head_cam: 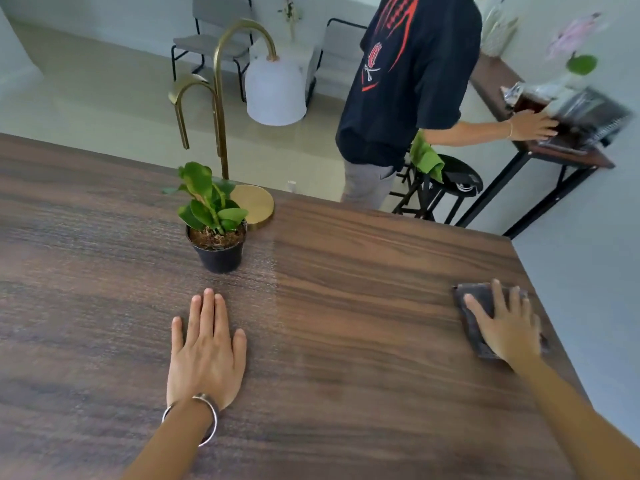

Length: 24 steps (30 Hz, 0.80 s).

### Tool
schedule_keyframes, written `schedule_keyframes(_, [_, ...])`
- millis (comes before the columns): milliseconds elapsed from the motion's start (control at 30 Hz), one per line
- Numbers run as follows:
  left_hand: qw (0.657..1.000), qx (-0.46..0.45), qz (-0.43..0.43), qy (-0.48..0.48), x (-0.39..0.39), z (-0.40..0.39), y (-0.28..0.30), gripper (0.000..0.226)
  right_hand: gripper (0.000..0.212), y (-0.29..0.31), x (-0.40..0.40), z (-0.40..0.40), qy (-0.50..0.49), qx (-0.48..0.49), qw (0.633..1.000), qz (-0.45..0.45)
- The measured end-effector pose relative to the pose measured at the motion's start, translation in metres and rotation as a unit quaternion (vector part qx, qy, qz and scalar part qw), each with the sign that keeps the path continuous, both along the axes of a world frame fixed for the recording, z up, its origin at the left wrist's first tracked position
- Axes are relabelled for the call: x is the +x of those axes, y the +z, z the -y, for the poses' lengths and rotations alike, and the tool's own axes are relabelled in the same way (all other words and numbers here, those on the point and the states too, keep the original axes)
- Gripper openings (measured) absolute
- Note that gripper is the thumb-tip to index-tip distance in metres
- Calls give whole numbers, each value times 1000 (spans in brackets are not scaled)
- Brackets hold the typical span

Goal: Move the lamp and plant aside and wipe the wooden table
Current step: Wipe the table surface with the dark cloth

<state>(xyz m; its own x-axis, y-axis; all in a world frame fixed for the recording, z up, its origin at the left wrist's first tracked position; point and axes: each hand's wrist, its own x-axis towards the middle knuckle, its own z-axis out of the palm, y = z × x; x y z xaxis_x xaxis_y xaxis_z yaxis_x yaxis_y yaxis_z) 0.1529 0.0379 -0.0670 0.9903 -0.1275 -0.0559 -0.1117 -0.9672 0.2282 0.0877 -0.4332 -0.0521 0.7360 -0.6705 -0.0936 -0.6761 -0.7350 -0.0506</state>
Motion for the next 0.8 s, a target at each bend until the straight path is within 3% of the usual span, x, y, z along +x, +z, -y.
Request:
schedule_keyframes(33, [1000,-1,1,-1,1,0,0,67,122,5,-15,18,-81,14,997,-12])
schedule_keyframes(100, [1000,-2,6,0,3,0,0,67,113,8,-9,19,-173,52,983,-21])
schedule_keyframes(167, [1000,0,10,0,3,0,-2,67,92,10,31,-19,-156,59,986,-21])
schedule_keyframes(233, [1000,6,11,0,3,0,-5,66,79,6,80,-84,-20,58,998,-8])
schedule_keyframes(333, [1000,6,4,1,5,-2,-6,63,69,-8,104,-218,206,74,976,6])
schedule_keyframes(433, [1000,-25,-11,-13,3,-6,-1,58,64,-12,42,-309,380,58,921,55])
schedule_keyframes(533, [998,-54,-7,-31,-13,-24,-1,57,60,-22,-55,-286,466,64,879,78])
schedule_keyframes(600, [999,-14,3,-46,-30,-42,-6,59,63,-23,-91,-223,442,64,893,55])
schedule_keyframes(700, [1000,13,7,-20,-55,-60,-9,60,74,-10,-68,-135,270,40,962,-4])
schedule_keyframes(800, [1000,25,5,2,-67,-62,-5,59,76,4,-2,-141,103,62,993,-17])
